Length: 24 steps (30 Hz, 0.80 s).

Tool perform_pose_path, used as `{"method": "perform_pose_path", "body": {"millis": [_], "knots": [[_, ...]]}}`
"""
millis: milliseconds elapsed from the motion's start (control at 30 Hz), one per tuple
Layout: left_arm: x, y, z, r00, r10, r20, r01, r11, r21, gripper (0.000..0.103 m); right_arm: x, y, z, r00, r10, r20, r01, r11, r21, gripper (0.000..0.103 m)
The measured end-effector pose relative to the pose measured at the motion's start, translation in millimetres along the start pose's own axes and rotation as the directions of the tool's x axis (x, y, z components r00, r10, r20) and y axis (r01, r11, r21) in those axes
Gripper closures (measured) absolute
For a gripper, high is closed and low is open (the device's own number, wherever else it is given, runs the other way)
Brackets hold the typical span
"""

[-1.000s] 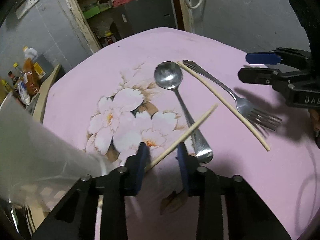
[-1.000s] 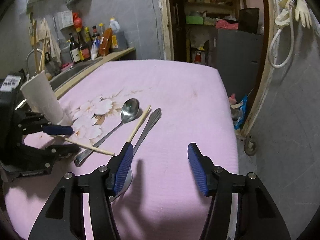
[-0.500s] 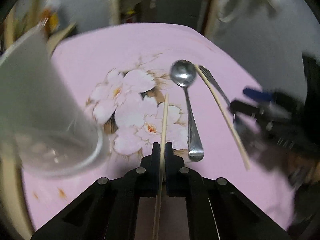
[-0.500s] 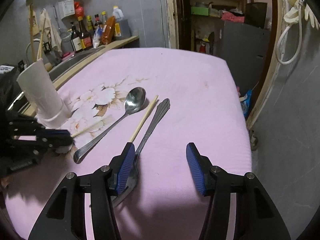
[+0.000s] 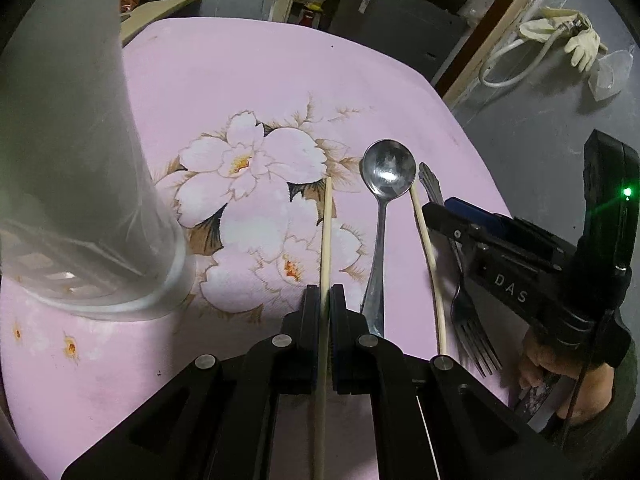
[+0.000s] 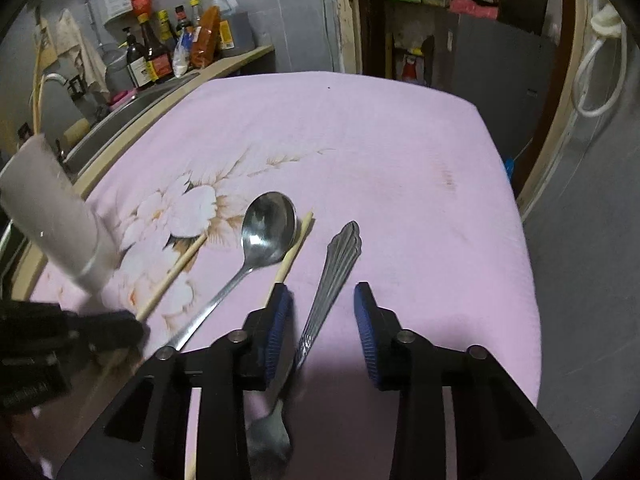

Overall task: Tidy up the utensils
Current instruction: 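Grasp the chopstick with the left tool while the right tool grasps the fork handle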

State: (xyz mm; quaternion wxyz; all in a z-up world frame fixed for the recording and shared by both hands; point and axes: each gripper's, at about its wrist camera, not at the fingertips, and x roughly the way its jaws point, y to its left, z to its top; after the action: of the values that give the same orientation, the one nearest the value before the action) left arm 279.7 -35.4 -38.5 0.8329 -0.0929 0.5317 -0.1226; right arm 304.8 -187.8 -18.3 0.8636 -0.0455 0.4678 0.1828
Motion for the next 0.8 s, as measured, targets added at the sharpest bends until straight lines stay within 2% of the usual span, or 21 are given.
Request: {"method": "perform_pose_path", "body": {"millis": [133,300,433,600,800], "knots": [[2,-1,2,1.000,0.007,-0.020,-0.007,1.000,0.027,0.100,-4,1,-3,1.000,0.007,-0.006,-0.007,1.000,-0.016,0.090],[1,-2,0,1.000,0.000,-0.016,0.001,0.998,0.056,0.100,-10,3,-10,1.000,0.008,-0.008,-0.008,0.999,-0.039,0.094],[1,0,-6,0.999,-0.037,-0.005,0.038,0.998,0.043,0.101,-19,3,-20,1.000,0.022,0.018,-0.022,0.999,-0.036,0.097],[-16,-1,-20,0.995,-0.065,0.069,0.062,0.997,0.053,0.101,-37,8,-39,0.995,0.032,0.097,-0.029,0.999,-0.029,0.097],[-36,-6,-33,0.981,-0.086,0.173,0.071,0.993,0.094,0.101,-66,22,-60,0.974,0.012,0.225,0.002,0.998,-0.060,0.097]]}}
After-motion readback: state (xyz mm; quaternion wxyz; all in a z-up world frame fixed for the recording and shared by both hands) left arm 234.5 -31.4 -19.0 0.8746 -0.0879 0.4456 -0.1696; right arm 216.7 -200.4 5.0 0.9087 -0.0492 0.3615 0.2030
